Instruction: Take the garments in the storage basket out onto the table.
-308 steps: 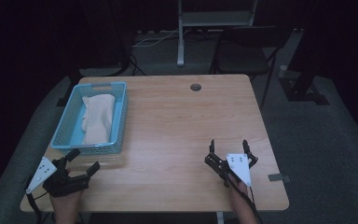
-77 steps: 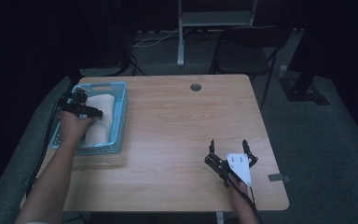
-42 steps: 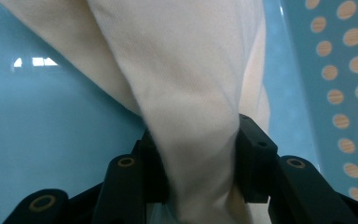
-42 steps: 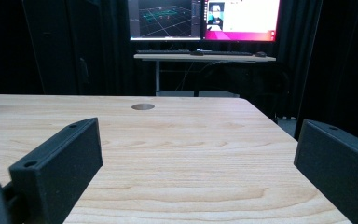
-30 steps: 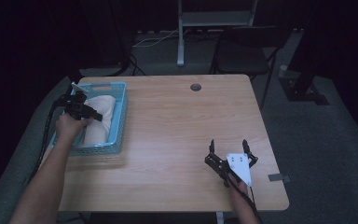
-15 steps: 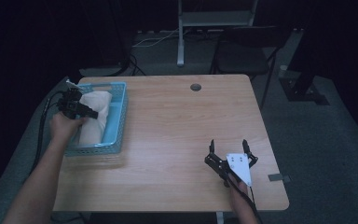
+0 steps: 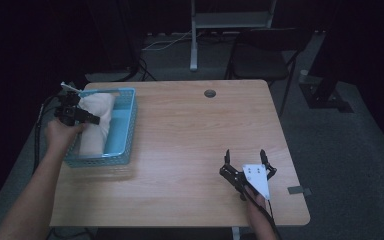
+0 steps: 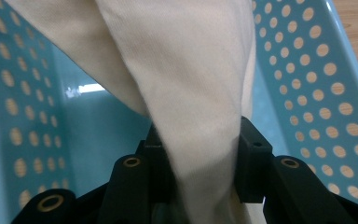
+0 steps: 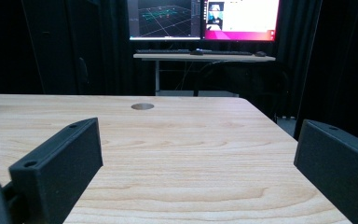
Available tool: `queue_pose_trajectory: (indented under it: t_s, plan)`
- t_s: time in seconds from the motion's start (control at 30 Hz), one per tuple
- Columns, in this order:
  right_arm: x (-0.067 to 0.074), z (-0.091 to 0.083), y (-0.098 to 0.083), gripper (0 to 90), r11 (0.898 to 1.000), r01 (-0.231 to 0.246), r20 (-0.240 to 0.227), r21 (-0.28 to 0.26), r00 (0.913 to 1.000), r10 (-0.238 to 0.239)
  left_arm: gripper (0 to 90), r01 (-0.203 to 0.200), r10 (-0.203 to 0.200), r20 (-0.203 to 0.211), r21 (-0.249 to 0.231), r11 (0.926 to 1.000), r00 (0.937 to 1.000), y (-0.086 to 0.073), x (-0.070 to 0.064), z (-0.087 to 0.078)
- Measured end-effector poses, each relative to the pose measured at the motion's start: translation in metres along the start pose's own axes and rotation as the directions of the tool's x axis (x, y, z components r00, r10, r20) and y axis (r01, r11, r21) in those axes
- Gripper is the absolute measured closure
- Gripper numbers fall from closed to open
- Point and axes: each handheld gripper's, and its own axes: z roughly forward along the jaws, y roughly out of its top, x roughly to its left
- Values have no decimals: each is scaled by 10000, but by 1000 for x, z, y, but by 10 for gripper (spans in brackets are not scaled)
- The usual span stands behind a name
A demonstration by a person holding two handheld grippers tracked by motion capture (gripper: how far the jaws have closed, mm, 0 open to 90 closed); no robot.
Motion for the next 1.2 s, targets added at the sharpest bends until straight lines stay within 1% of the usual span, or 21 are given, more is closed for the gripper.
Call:
queue_pose_trajectory:
  t_s: [0.03,0.27,0.37,0.5,0.63,0.7,0.73,0.77,0.8,0.9,0.93,1.0,1.07,1.13,1.17,1.2]
  plan:
    - [0,0,0,4,10000,-1,2,8,10000,1,639,50,-50,5,-29,10000,10000,0,1,-3]
    - [0,0,0,4,10000,-9,11,9,10000,9,639,213,-211,124,-199,9996,9997,0,3,-11]
    - [0,0,0,4,10000,-7,13,8,10000,7,639,303,-296,281,-266,9992,9992,0,4,-15]
    - [0,0,0,4,10000,-7,16,19,10000,7,639,380,-371,256,-368,9986,9990,0,6,-21]
    - [0,0,0,4,10000,-3,26,22,10000,3,640,444,-428,376,-448,9980,9984,0,7,-25]
    - [0,0,0,4,10000,7,29,23,10000,-7,639,402,-389,294,-475,9981,9988,1,6,-27]
    - [0,0,0,4,10000,5,29,25,10000,-5,639,259,-253,138,-460,9986,9996,2,5,-28]
    - [0,0,0,4,10000,-9,40,22,10000,9,639,158,-154,94,-438,9989,9998,3,3,-30]
    - [0,0,0,5,10000,-5,44,29,10000,5,639,127,-122,117,-468,9988,9999,4,1,-31]
    - [0,0,0,4,10000,-6,33,34,10000,6,639,199,-168,431,-715,9972,9989,8,-3,-37]
    - [0,0,0,4,10000,-8,43,27,10000,8,639,176,-142,483,-702,9974,9987,9,-5,-38]
    - [0,0,0,4,10000,-11,42,21,10000,11,639,17,6,355,-667,9978,9994,11,-10,-39]
    - [0,0,0,4,10000,-9,30,12,10000,9,640,20,20,508,-776,9970,9987,12,-13,-41]
    - [0,0,0,4,10000,-12,20,17,10000,12,639,-26,66,505,-773,9970,9987,13,-15,-41]
    - [0,0,0,4,10000,-4,24,9,10000,4,639,-154,182,382,-717,9973,9991,14,-18,-41]
    - [0,0,0,4,10000,-4,24,9,10000,4,639,-154,182,382,-717,9973,9991,14,-18,-41]
